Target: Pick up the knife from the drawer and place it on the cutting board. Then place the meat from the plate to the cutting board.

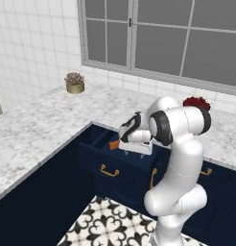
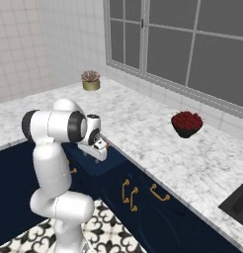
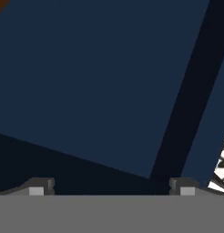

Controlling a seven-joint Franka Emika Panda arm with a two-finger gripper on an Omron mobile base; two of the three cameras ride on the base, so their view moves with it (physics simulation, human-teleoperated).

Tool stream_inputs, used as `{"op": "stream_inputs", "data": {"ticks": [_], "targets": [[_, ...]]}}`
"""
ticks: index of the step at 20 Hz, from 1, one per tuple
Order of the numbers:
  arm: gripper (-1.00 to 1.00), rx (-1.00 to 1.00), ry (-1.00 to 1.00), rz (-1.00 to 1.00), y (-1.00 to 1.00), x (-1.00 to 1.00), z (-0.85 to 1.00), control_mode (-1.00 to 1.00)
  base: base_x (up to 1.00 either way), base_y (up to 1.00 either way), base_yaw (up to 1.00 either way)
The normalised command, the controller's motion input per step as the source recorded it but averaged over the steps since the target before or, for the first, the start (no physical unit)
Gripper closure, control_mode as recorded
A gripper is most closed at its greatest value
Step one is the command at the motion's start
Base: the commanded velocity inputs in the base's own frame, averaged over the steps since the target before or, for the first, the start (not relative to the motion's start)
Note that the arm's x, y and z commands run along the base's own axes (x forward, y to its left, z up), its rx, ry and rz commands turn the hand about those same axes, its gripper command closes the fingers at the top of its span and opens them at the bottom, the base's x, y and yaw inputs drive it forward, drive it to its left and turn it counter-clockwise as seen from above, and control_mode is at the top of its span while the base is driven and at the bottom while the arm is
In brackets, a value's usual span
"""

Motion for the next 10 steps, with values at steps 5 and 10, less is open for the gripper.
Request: {"op": "stream_inputs", "data": {"ticks": [5, 10], "targets": [[-1.00, 0.01, 0.02, -0.04, 0.00, 0.30, -0.26, -1.00, 0.00, 0.00, 0.00], [-1.00, 0.01, 0.05, 0.00, 0.00, 0.27, -0.33, -1.00, 0.00, 0.00, 0.00]]}}
